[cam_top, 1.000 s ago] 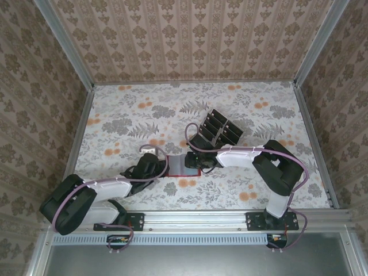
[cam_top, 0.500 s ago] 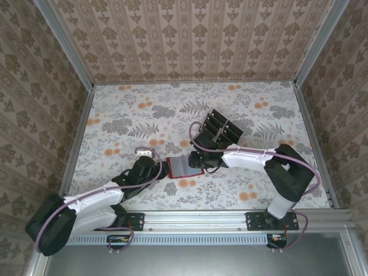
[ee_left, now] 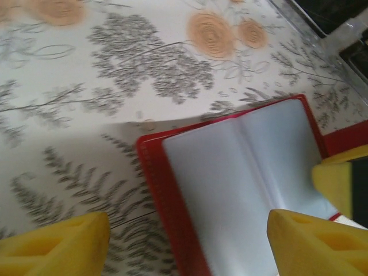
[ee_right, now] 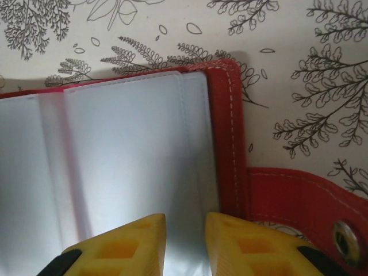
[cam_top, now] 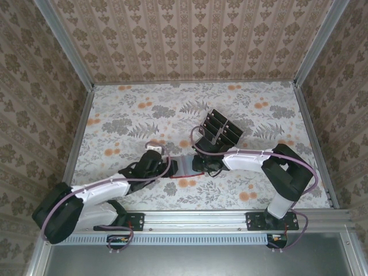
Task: Put the credit cards into the card holder
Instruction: Rotate the card holder at the center of the table.
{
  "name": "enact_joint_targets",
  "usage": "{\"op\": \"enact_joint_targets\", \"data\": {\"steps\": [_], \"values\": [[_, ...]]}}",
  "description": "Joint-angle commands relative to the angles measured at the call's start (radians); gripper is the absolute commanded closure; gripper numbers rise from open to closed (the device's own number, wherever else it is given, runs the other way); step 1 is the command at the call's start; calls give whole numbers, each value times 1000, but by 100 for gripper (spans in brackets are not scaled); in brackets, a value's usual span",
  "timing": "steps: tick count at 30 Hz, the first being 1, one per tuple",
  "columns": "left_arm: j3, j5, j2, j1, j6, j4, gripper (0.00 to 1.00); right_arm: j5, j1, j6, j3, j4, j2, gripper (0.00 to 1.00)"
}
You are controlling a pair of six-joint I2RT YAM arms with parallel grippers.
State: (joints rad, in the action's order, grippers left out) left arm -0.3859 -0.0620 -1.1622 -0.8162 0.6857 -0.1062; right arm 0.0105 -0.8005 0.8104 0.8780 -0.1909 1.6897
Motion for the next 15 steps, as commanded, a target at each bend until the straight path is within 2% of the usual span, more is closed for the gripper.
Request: {"op": "enact_joint_targets", "data": {"steps": [1, 7, 15], "values": [[-89, 7, -62, -31, -97, 40, 25, -21, 6, 8, -41, 18, 18, 71], [-201, -40, -220, -44, -117, 242, 26, -12, 4, 37, -82, 37, -7, 71], [-219, -64, -305, -40, -106, 328, 30, -6, -12, 109, -130, 40, -37, 72]]}}
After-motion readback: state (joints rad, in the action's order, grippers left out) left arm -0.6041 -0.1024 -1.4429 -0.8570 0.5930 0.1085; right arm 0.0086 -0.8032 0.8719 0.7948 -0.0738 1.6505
